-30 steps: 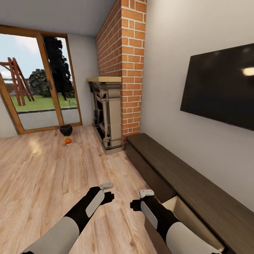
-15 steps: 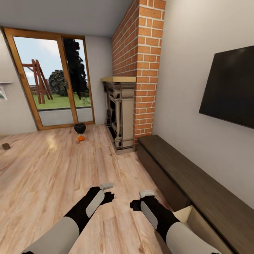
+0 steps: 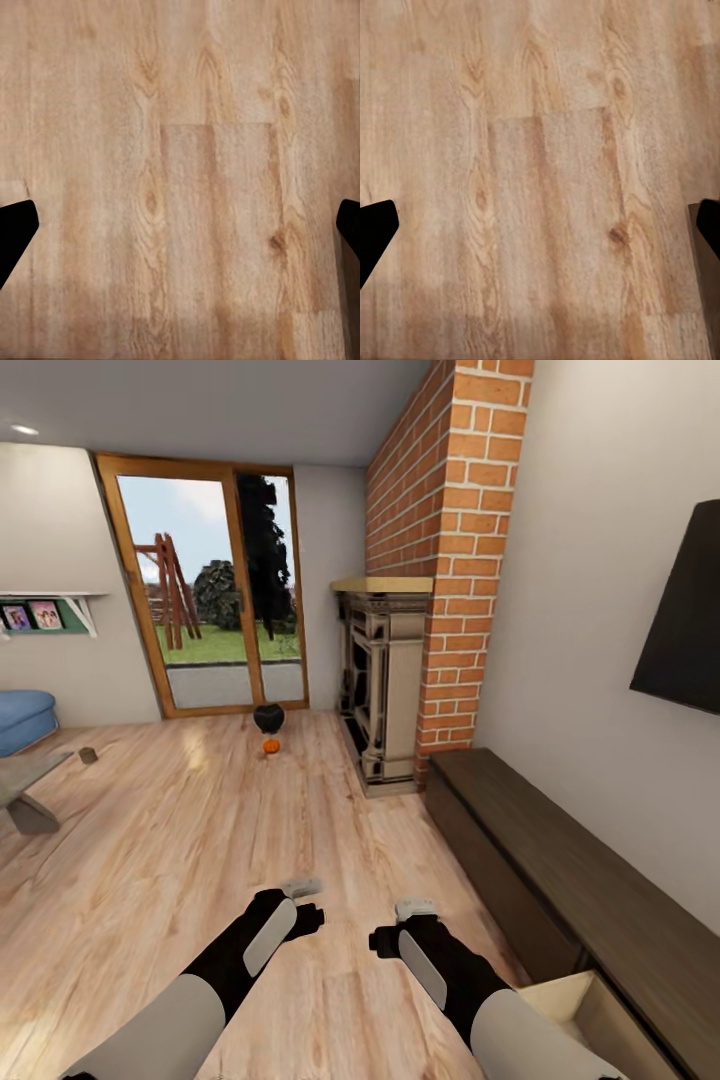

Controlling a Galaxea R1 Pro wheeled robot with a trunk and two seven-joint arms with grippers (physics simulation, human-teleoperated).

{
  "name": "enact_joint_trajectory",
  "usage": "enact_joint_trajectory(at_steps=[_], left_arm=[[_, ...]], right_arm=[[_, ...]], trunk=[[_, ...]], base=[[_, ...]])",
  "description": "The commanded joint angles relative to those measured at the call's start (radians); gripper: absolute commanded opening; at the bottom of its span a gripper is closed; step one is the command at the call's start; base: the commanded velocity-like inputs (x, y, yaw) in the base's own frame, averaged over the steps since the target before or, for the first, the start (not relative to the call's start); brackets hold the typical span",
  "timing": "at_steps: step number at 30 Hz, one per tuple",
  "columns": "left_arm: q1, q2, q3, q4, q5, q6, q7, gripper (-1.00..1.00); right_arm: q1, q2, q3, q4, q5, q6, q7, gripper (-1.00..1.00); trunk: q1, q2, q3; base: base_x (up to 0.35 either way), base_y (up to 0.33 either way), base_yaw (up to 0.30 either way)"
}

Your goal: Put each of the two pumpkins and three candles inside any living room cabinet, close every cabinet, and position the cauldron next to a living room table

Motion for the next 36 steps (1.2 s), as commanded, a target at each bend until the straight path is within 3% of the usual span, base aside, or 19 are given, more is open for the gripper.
enact_joint_trajectory(at_steps=[1, 10, 36], left_arm=[[-0.001, 0.0, -0.004, -0.001, 0.01, 0.001, 0.01, 1.0], [-0.001, 0.0, -0.004, -0.001, 0.01, 0.001, 0.01, 1.0], [-0.001, 0.002, -0.003, -0.001, 0.01, 0.001, 0.01, 1.0]], right_arm=[[-0.001, -0.001, 0.006, -0.002, -0.011, 0.003, -0.01, 1.0], [-0.001, -0.002, 0.004, -0.002, -0.011, 0.003, -0.01, 1.0], [-0.001, -0.002, 0.004, -0.002, -0.011, 0.003, -0.009, 1.0]], trunk=[[0.0, -0.001, -0.001], [0.0, -0.001, -0.001], [0.0, -0.001, -0.001]], base=[[0.027, 0.0, 0.273], [0.122, -0.045, 0.243], [0.206, -0.029, 0.064]])
